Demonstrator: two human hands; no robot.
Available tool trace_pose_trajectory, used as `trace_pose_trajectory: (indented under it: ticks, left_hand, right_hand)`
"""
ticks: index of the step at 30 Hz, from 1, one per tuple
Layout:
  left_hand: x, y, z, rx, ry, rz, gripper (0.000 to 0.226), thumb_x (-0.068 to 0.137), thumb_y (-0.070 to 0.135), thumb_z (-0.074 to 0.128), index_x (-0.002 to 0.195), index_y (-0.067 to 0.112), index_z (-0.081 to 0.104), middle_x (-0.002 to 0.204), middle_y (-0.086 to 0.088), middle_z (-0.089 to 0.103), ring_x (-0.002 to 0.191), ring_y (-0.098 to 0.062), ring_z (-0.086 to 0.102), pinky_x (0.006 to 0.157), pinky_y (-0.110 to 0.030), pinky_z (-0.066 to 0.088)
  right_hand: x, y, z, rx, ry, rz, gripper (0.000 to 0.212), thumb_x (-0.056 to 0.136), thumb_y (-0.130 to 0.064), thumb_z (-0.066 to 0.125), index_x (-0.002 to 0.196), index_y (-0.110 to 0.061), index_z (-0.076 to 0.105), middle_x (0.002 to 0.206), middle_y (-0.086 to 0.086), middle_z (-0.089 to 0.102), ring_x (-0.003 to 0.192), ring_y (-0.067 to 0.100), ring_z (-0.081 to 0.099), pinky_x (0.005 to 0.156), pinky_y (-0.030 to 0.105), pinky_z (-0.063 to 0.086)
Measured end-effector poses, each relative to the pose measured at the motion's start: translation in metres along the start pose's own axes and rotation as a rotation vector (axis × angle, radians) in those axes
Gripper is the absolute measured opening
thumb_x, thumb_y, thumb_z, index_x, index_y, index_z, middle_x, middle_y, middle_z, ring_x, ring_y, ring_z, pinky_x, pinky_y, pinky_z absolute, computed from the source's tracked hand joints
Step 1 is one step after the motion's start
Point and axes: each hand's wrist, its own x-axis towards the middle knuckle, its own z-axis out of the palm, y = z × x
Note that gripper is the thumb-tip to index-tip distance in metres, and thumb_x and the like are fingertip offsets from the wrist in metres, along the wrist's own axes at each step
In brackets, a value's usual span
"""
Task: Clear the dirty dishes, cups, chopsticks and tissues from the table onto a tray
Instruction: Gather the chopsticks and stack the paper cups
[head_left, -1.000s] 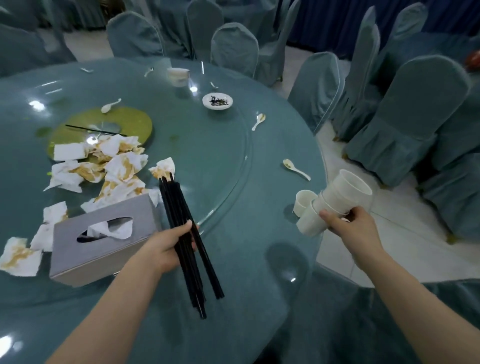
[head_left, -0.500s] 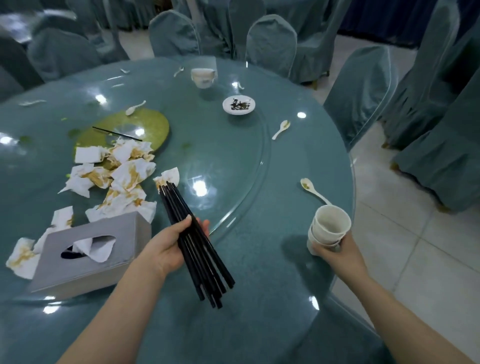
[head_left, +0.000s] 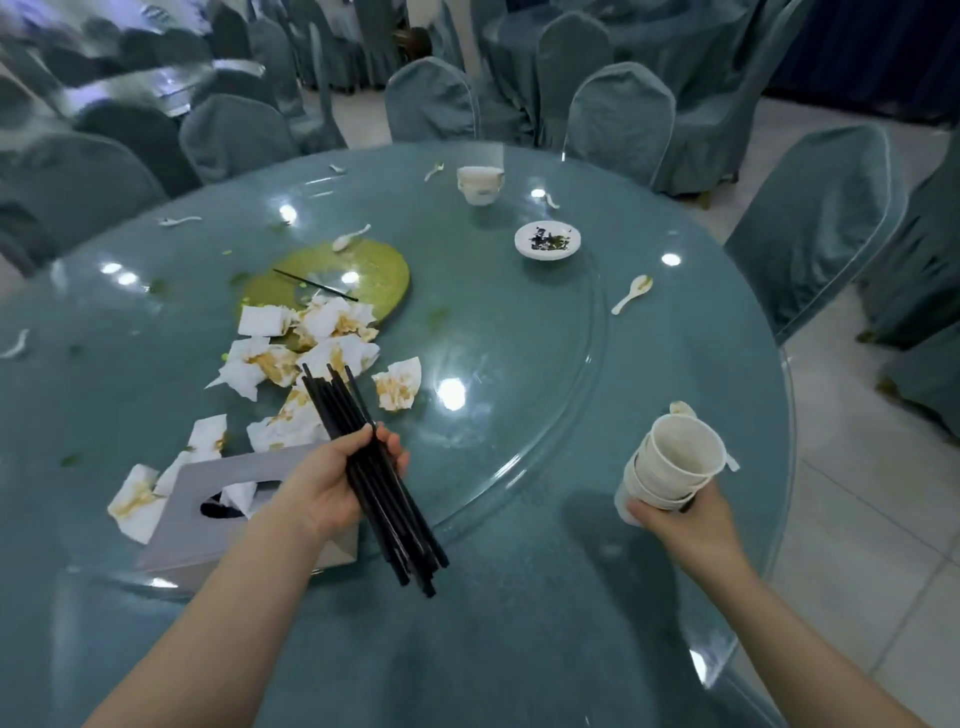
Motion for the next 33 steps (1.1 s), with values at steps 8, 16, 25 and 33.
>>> trace_pose_trajectory:
  ticks: [8,16,25,33]
  left_hand:
    - [-0.025,0.056,-0.03,-0.014,-0.011,0.113,0.017,0.098,0.018,0.042,0.086,0.011,0.053,0.057,0.003,0.051,0.042,-0.009,0.05,0.044,-0.019,0.048]
    - [-0.048,0.1,-0.058,0.02,0.027,0.212,0.024,0.096,0.024,0.052,0.073,0.017,0.047,0.044,0.007,0.04,0.031,-0.004,0.035,0.034,-0.012,0.035]
    - [-0.036,0.064,-0.054,0.15,-0.113,0.074,0.015,0.093,0.019,0.057,0.08,0.012,0.054,0.049,0.004,0.052,0.039,-0.007,0.05,0.039,-0.017,0.045]
    - [-0.076,-0.017,-0.004,0.304,-0.259,-0.021,0.02,0.095,0.015,0.051,0.076,0.012,0.053,0.044,0.005,0.054,0.04,-0.007,0.058,0.042,-0.017,0.05]
  right_hand:
    - [0.005,-0.05,0.064,-0.056,-0.059,-0.036,0.049,0.067,-0.01,0.084,0.105,-0.025,0.057,0.094,-0.017,0.065,0.083,-0.006,0.059,0.071,0.014,0.044]
    - [-0.047,-0.108,0.099,-0.059,-0.013,-0.103,0.033,0.066,-0.014,0.085,0.092,-0.022,0.066,0.082,-0.018,0.072,0.073,-0.009,0.064,0.058,0.005,0.045]
    - [-0.127,-0.128,0.082,-0.118,0.147,-0.049,0.042,0.064,-0.014,0.086,0.098,-0.024,0.064,0.088,-0.018,0.071,0.079,-0.007,0.065,0.067,0.014,0.047]
    - [-0.226,-0.123,0.003,-0.136,0.29,0.013,0.046,0.064,-0.014,0.087,0.104,-0.019,0.065,0.094,-0.011,0.073,0.086,0.0,0.067,0.073,0.018,0.049]
